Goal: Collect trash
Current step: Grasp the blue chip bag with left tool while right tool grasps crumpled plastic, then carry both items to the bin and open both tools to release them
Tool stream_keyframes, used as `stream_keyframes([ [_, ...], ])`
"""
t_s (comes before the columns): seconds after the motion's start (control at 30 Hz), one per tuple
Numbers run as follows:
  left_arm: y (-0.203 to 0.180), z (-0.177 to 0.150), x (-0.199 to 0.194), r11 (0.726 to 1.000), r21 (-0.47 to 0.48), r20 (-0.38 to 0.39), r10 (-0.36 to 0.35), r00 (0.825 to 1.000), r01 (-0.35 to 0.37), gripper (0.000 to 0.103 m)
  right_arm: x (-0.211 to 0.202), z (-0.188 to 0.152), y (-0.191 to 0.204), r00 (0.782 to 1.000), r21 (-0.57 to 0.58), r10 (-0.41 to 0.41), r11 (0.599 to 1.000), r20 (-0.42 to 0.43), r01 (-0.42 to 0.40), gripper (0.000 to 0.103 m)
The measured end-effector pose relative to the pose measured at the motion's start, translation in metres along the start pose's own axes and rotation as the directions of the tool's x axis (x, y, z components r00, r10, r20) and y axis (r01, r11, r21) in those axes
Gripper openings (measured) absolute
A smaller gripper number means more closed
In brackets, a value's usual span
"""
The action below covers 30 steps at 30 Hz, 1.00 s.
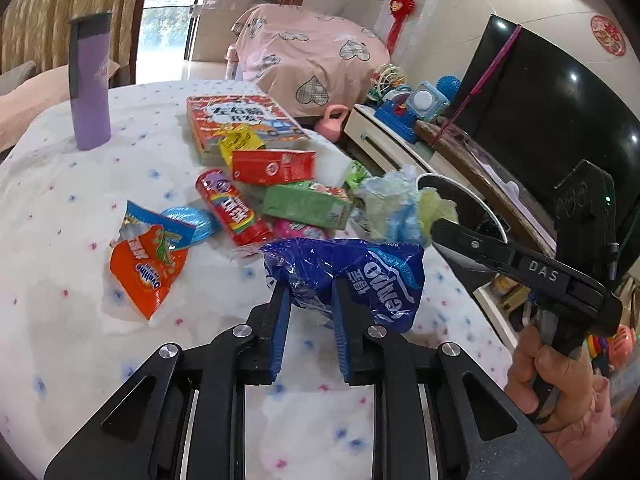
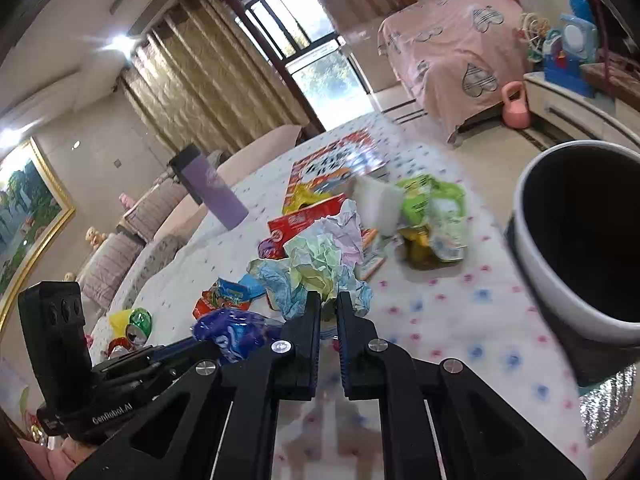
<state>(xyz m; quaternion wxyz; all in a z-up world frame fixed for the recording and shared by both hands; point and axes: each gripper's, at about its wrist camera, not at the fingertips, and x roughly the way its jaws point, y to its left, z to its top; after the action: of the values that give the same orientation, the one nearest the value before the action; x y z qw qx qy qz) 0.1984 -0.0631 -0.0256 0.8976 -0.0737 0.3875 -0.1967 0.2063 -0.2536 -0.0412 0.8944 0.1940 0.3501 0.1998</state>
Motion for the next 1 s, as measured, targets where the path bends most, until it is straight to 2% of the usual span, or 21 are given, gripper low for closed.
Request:
stream_keyframes([
  [0.5, -0.07, 0.013, 0.017, 0.992, 0.111, 0.001, -0.068, 0.998, 0.067, 0.019, -0.085, 0.001, -0.055, 0.984, 0.089, -0.122, 0.99, 0.13, 0.111, 0.008],
  [1.0, -0.132, 0.035, 0.046, 0.975, 0.202, -0.003, -0.09, 0.996, 0.089, 0.019, -0.124, 0.005, -0.1, 0.958, 0.147, -0.223, 0.969, 0.179, 0.198, 0.008],
])
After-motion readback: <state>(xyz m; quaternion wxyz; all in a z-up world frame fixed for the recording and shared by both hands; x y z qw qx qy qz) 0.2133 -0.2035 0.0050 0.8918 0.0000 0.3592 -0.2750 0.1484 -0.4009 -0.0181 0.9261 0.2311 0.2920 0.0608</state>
